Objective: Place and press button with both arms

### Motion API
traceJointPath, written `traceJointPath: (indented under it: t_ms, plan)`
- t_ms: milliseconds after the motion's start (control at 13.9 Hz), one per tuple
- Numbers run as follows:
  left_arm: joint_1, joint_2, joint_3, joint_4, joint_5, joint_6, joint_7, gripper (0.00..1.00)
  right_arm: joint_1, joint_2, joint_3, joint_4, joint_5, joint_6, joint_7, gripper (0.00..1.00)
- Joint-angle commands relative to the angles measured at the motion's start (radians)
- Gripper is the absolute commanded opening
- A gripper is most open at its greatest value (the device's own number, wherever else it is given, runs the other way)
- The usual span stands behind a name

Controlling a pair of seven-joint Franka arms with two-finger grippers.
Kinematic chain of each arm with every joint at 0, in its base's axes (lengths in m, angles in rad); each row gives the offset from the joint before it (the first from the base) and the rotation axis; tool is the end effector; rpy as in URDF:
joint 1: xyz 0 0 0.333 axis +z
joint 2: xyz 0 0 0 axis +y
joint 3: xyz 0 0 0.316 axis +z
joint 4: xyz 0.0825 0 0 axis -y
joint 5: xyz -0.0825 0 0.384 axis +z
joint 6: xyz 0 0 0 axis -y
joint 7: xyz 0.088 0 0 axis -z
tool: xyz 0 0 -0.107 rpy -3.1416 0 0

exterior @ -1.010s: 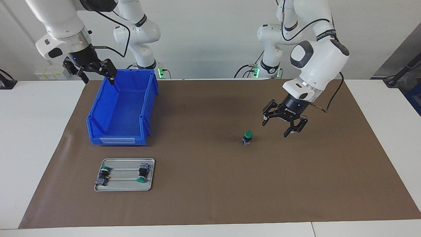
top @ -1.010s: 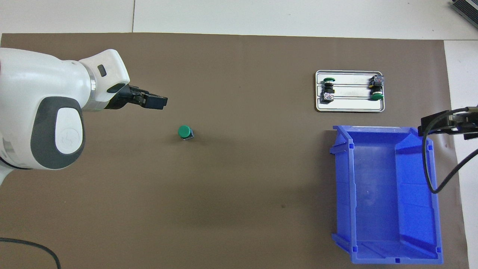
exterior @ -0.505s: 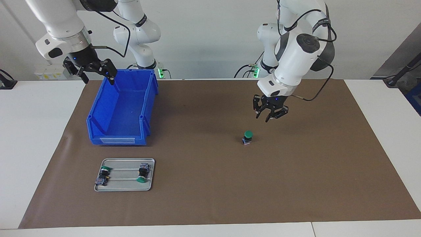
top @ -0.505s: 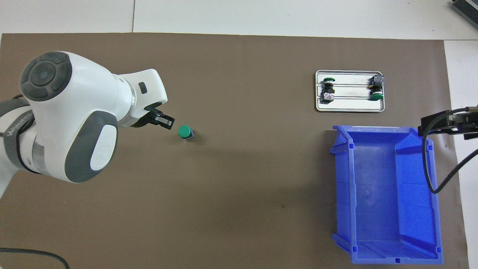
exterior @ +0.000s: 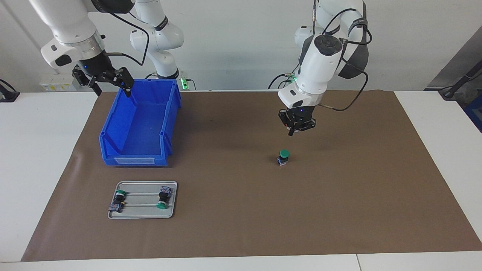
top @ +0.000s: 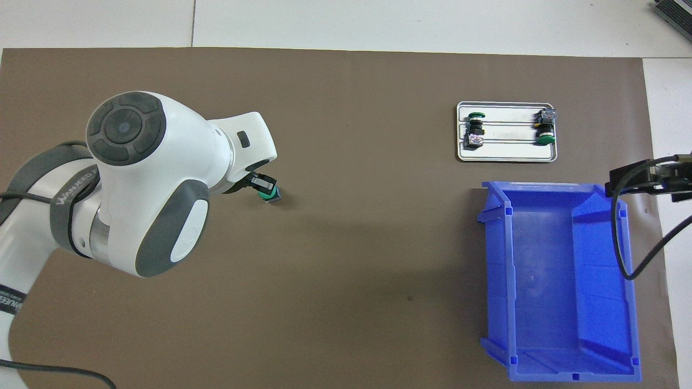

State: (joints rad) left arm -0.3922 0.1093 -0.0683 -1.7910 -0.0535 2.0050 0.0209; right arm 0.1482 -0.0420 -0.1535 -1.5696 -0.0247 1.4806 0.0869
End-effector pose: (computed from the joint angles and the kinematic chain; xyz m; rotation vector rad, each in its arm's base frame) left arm 0.5414 -0.2705 0.4950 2.9791 -0.6985 0.1377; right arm 0.5322 -0.0075 0.6399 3.1172 -0.1459 -0.0729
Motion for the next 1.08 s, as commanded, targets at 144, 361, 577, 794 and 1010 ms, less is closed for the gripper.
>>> traceJointPath:
  t_ms: [144,361,577,794,1010]
  plan:
    - [-0.023,0.007,0.01,-0.06,0.06,0.076,-0.029,0.0,-0.015,-0.015,0.006,-0.013,0.016,-0.006,-0.03,1.0]
    - [-0.023,0.044,0.01,-0.062,0.092,0.096,-0.081,0.0,-0.015,-0.016,0.008,-0.013,0.016,-0.006,-0.03,1.0]
    - [-0.023,0.09,0.009,-0.062,0.106,0.148,-0.107,0.0,-0.015,-0.016,0.008,-0.013,0.016,-0.006,-0.03,1.0]
    - [-0.023,0.108,0.009,-0.076,0.107,0.198,-0.131,0.0,-0.016,-0.016,0.008,-0.012,0.016,-0.006,-0.03,1.0]
    - [-0.037,0.127,0.01,-0.107,0.107,0.248,-0.161,0.0,-0.015,-0.016,0.008,-0.013,0.016,-0.006,-0.03,1.0]
